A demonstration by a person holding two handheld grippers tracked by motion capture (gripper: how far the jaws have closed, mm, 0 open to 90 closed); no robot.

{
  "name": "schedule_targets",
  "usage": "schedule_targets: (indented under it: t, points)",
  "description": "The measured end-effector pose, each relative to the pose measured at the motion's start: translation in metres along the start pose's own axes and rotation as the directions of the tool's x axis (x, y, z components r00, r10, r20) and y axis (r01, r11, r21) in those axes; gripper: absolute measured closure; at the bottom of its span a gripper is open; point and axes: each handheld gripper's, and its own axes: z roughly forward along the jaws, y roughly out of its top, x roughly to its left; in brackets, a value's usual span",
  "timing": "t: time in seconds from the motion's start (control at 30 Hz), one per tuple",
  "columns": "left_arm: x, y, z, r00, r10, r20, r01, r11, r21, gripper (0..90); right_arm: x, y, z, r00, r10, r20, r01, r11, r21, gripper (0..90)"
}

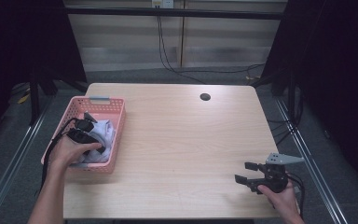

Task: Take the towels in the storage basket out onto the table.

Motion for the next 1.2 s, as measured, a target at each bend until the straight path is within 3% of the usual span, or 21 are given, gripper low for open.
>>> schedule_targets:
  t: [0.23, 0.33, 0.5, 0.63, 0.93, 1.1, 1.2]
  points:
    - [-0.002, -0.001, -0.003, 0.9997, 0.016, 0.016, -0.016, 0.9998, -0.013, 42.2, -0.001, 0.0, 0.001, 1.0, 0.001, 0.01, -0.001, 1.0, 0.008, 20.5]
    - [-0.003, 0.0, -0.004, 0.9992, 0.038, 0.014, -0.038, 0.9993, -0.003, 45.5, 0.0, 0.001, 0.001, 0.9999, -0.001, 0.014, 0.001, 1.0, 0.01, 20.4]
    - [-0.003, 0.001, -0.007, 0.9992, 0.039, 0.009, -0.039, 0.9992, -0.011, 49.6, 0.0, 0.001, 0.001, 0.9998, -0.001, 0.021, 0.0, 1.0, 0.014, 20.2]
    - [0.0, -0.002, -0.01, 0.9993, 0.025, 0.029, -0.024, 0.9992, -0.031, 52.2, -0.001, 0.001, 0.002, 0.9998, -0.004, 0.018, 0.003, 1.0, 0.023, 20.0]
    - [0.0, -0.005, -0.016, 0.9994, -0.024, 0.026, 0.025, 0.9978, -0.062, 53.9, 0.0, 0.0, 0.0, 0.9999, -0.005, 0.01, 0.005, 1.0, 0.026, 19.9]
    - [0.004, -0.009, -0.019, 0.9976, -0.042, 0.055, 0.047, 0.9934, -0.105, 53.9, -0.001, 0.0, 0.001, 1.0, -0.004, 0.008, 0.003, 1.0, 0.029, 19.9]
    - [0.008, -0.013, -0.024, 0.9977, -0.046, 0.05, 0.052, 0.9895, -0.135, 53.8, -0.001, 0.0, 0.001, 1.0, -0.001, 0.005, 0.001, 1.0, 0.029, 19.9]
